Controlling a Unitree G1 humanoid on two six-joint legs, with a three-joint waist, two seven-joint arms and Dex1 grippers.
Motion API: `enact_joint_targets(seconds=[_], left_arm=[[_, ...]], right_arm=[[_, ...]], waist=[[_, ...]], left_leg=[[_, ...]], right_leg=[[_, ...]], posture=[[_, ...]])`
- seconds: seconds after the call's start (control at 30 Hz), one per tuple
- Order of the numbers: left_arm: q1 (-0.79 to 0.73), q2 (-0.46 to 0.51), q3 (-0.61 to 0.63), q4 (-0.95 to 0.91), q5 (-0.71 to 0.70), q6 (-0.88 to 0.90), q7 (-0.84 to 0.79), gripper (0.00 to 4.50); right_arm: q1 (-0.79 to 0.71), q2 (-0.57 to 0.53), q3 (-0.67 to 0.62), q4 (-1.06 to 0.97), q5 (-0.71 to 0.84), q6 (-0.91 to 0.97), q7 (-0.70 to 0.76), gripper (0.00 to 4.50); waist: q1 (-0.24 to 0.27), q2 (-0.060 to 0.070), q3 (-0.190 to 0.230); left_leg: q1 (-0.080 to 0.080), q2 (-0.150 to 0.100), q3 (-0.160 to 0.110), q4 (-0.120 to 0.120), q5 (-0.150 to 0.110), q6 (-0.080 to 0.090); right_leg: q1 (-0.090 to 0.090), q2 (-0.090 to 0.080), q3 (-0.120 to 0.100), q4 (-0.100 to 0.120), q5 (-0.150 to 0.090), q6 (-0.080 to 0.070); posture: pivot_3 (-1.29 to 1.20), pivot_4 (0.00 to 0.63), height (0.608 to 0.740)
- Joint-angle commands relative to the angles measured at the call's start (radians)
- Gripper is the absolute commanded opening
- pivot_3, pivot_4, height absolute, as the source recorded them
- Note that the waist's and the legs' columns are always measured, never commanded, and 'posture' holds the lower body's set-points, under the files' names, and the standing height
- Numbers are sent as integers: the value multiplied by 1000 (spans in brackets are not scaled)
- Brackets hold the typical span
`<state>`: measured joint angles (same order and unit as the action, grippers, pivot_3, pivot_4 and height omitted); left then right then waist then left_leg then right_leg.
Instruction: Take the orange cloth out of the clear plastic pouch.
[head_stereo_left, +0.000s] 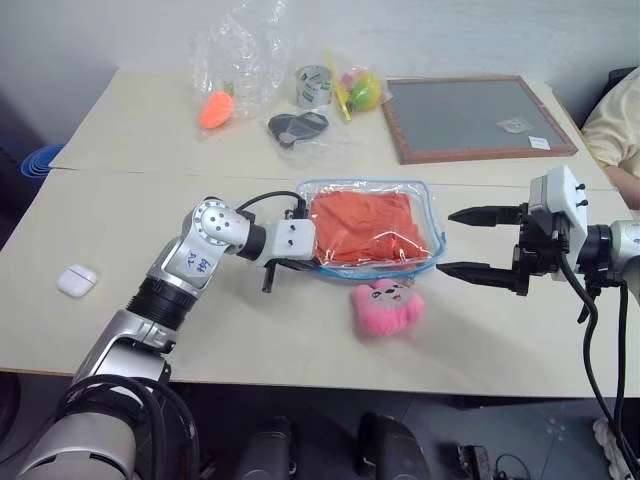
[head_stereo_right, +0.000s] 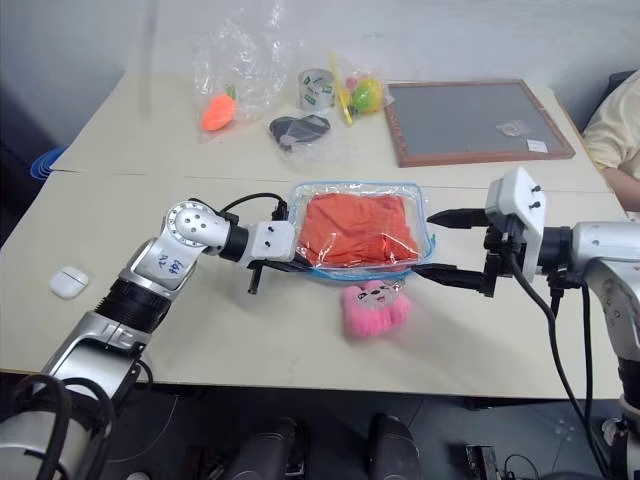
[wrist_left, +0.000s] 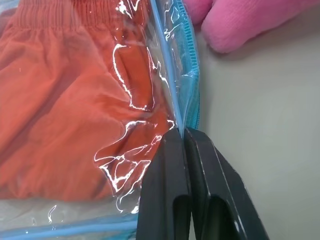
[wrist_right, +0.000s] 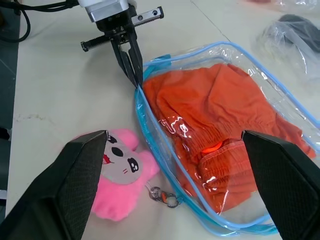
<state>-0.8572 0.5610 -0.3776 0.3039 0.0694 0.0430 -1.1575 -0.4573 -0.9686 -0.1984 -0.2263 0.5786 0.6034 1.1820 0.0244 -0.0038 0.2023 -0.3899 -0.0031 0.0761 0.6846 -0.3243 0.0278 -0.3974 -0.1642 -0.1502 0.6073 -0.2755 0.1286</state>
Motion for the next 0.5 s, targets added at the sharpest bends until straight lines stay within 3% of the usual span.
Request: enact_joint_targets(seconds=[0.03, 0.33, 0.5], left_arm=[[36, 61, 46, -123, -4, 17, -10, 46], [286, 328, 198, -484, -71, 14, -75, 46], [371, 372, 233, -528, -55, -26, -39, 46]], right_arm=[[-27, -1, 7, -1, 5, -27, 10, 4500], [-3, -44, 46, -10, 38, -34, 157, 4500], [-14, -41, 73, 19, 15, -52, 191, 4500]], waist=[[-2, 0, 0], [-4, 0, 0], [3, 0, 0]], left_leg=[[0, 1, 0, 0, 0, 0], [0, 3, -9, 0, 0, 0], [1, 2, -9, 0, 0, 1]], right_leg=[[0, 0, 0, 0, 0, 0], [0, 0, 0, 0, 0, 0], [2, -1, 0, -1, 0, 0]], posture=[[0, 150, 740], [0, 150, 740], [0, 150, 740]])
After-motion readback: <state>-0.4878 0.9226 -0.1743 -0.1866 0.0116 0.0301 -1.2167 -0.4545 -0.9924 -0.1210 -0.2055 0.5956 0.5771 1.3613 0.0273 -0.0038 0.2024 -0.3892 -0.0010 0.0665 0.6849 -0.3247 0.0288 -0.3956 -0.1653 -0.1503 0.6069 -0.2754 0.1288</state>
